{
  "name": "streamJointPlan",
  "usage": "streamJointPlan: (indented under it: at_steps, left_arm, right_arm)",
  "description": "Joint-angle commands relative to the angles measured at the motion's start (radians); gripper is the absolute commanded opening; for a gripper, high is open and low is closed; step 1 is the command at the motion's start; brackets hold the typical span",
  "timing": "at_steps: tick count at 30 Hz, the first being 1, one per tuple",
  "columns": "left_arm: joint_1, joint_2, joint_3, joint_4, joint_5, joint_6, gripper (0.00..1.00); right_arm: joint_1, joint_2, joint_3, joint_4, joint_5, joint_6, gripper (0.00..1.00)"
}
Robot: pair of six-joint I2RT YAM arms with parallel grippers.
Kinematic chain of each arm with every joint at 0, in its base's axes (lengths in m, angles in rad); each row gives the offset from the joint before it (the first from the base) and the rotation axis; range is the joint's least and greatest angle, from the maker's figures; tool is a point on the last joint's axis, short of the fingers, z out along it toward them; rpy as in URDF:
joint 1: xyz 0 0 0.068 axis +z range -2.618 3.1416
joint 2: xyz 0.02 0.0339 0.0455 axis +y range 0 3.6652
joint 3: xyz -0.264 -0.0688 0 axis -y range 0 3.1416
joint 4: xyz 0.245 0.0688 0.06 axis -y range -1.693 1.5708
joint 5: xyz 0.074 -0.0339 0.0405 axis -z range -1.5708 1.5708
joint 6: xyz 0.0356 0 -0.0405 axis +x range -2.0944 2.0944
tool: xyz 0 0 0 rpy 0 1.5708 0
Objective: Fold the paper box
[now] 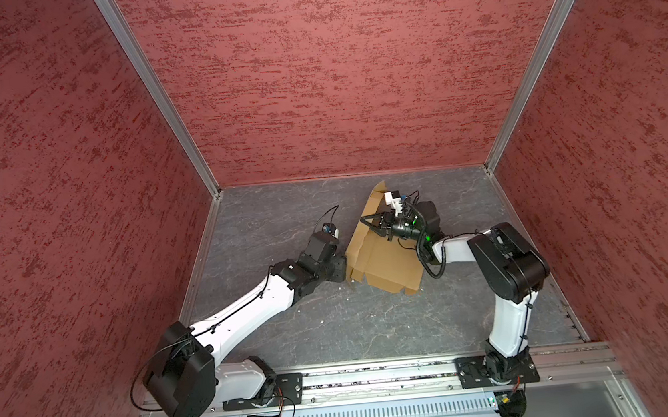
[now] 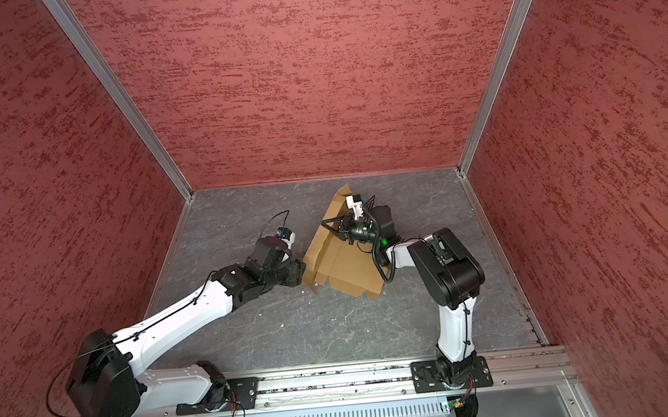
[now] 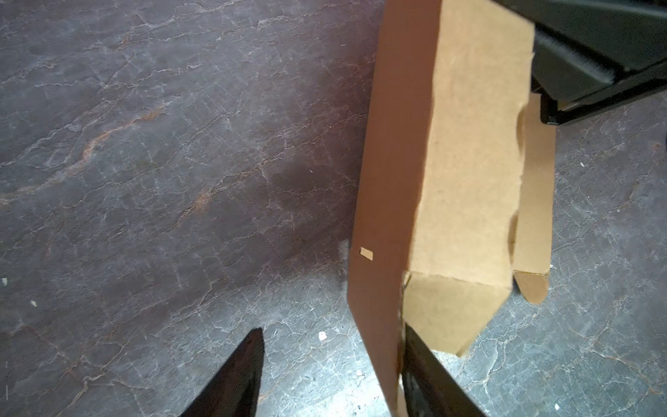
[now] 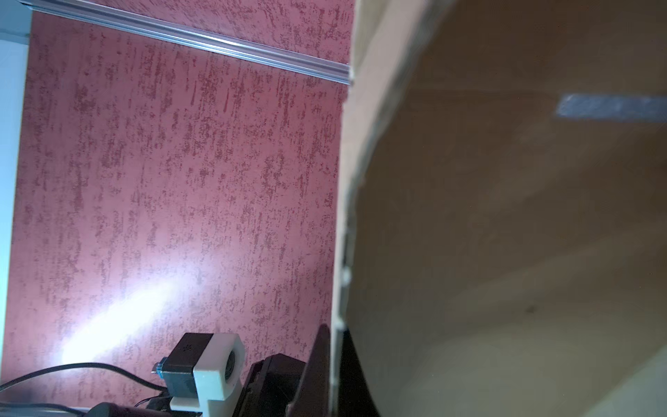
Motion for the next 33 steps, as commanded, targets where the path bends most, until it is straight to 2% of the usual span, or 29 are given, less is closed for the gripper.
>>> streamJointPlan:
  at_steps: [1,11,24,33]
  left_arm:
    - [0.01,-0.035,0.004,-0.018,-0.022,-0.022,0.61]
    - [0.02,-0.098,0.005,-0.077,-0.027,-0.046,0.62]
    - [-0.018,-0.132,-0.127,-0.043,-0.063,-0.047,0.66]
    - [-0.079,0.018,-0.115,0.089,-0.087,0.016,0.63]
  right_arm:
    - [-0.008,0.026,0.018,0.127,-0.032,0.069,0.04]
    - [-0.01,0.003,0.051,-0.084,-0.002,-0.061,0.03]
    - [-0.01,0.015,0.094,-0.135,0.007,-0.069,0.03]
    - [-0.01,0.01,0.096,-0.161,0.009,-0.08,0.03]
